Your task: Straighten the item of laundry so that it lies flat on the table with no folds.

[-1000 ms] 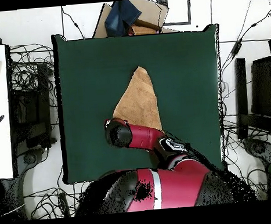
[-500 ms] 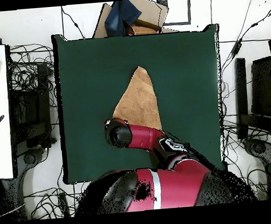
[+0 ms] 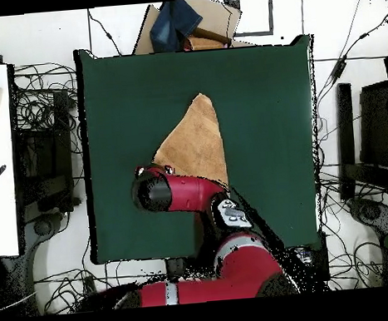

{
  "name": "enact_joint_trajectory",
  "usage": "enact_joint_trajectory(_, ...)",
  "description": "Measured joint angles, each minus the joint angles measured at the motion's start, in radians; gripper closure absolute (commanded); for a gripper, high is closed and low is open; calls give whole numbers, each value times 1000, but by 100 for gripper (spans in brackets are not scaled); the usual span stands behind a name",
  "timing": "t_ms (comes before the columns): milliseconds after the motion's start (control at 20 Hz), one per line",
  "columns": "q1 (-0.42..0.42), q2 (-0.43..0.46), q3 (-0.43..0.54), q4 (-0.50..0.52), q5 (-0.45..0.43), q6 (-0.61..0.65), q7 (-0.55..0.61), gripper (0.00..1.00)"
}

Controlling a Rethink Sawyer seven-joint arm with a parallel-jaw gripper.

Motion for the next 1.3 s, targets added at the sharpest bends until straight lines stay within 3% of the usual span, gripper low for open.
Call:
enact_joint_trajectory(250,41,-122,-23,0,46,111,0,100)
enact_joint_trajectory(650,50,-235,-48,0,88,251,0,100)
enact_joint_trajectory(1100,50,-232,-49,0,108,232,0,100)
enact_joint_trajectory(1300,57,-180,-49,-1,132,130,0,100)
